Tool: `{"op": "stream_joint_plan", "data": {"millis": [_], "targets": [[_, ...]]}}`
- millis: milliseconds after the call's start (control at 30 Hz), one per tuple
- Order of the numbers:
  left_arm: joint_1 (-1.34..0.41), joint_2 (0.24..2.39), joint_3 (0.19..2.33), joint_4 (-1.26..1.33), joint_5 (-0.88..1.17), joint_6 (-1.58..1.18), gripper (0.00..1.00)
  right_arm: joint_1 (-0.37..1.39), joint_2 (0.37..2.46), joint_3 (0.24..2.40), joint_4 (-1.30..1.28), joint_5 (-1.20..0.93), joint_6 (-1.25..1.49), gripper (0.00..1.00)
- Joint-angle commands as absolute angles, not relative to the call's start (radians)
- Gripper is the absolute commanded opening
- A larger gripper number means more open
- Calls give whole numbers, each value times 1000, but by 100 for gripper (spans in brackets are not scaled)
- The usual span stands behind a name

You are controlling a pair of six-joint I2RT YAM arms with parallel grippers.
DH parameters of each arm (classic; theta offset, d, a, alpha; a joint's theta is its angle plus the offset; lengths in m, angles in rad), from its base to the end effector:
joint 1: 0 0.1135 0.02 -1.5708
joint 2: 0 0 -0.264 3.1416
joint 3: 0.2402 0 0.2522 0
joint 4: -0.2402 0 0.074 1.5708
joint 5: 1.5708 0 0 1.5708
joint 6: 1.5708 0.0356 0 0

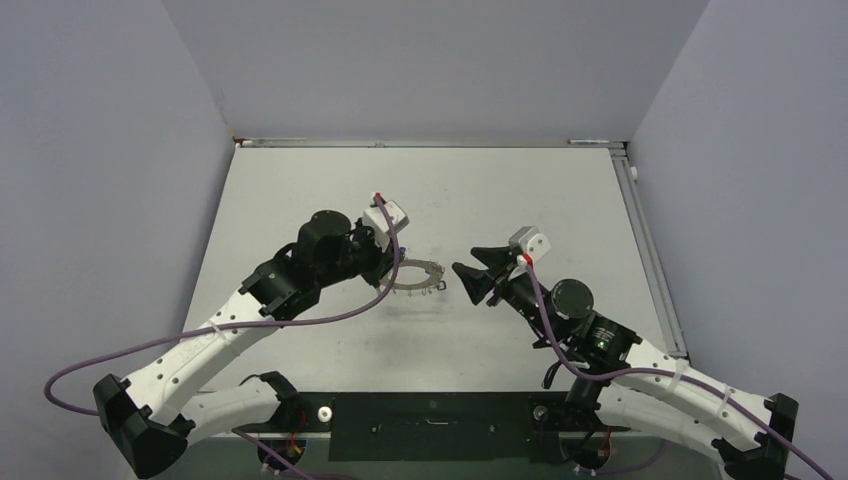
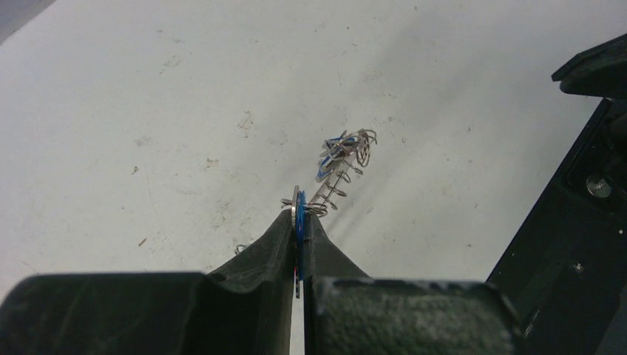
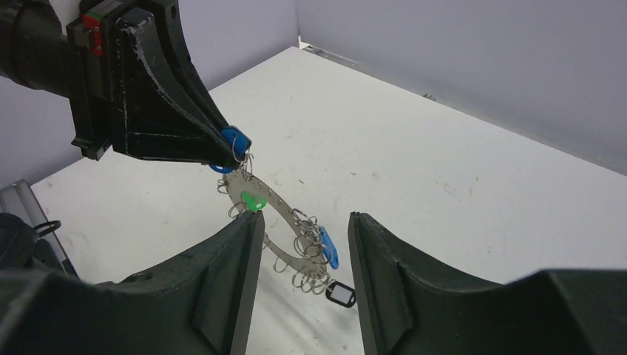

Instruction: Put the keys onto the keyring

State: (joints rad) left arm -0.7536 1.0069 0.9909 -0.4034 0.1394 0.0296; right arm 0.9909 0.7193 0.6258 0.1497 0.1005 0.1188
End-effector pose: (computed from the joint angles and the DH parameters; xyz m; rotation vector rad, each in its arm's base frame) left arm 0.1604 -0.1573 0.3482 0.8619 1.8458 -0.6006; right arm 0.1017 0.1487 0.3305 -0.5866 1.4565 0.8068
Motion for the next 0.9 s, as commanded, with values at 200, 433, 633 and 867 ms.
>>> {"op": "stream_joint_plan", "data": {"millis": [200,433,633,867], "targets": [[-766,1187,1208,-384,39,-55,0,996,676,651,23,219,239,48],[-779,1296,1288,-392,32,-82,0,997,630,649,-50,255,290,48],[-823,1414,1406,-398,9,-115,0,996,558,640,-123,424,364,48],[-890,1613,1600,-415,-29,-180,0,996,372,606,-273,711,521,60]]}}
